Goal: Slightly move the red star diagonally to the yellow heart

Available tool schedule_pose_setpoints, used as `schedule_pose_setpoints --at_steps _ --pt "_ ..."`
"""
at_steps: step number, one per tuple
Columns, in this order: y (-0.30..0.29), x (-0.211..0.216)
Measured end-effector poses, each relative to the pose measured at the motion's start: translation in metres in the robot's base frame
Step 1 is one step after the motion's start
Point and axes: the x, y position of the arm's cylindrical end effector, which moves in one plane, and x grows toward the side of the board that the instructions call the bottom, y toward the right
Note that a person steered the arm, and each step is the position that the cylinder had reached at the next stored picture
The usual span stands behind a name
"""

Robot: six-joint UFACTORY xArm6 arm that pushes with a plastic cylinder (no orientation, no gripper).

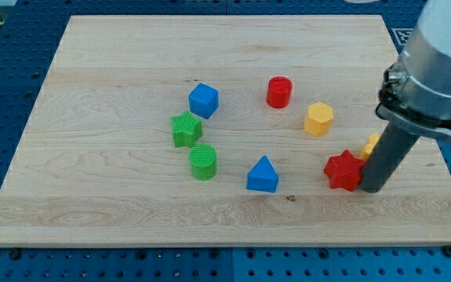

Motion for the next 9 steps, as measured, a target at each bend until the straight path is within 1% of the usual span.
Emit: schedule_pose_setpoints --at_steps 1,2,3,4,5,7,8,9 --pt "-0.001 0.001" --pt "0.023 0.0" --pt "0.024 -0.019" --pt "0.024 -0.026" --pt "0.023 -0.026" --pt "-0.008 -0.006" --pt "-0.008 -0.006" --pt "0.023 -0.006"
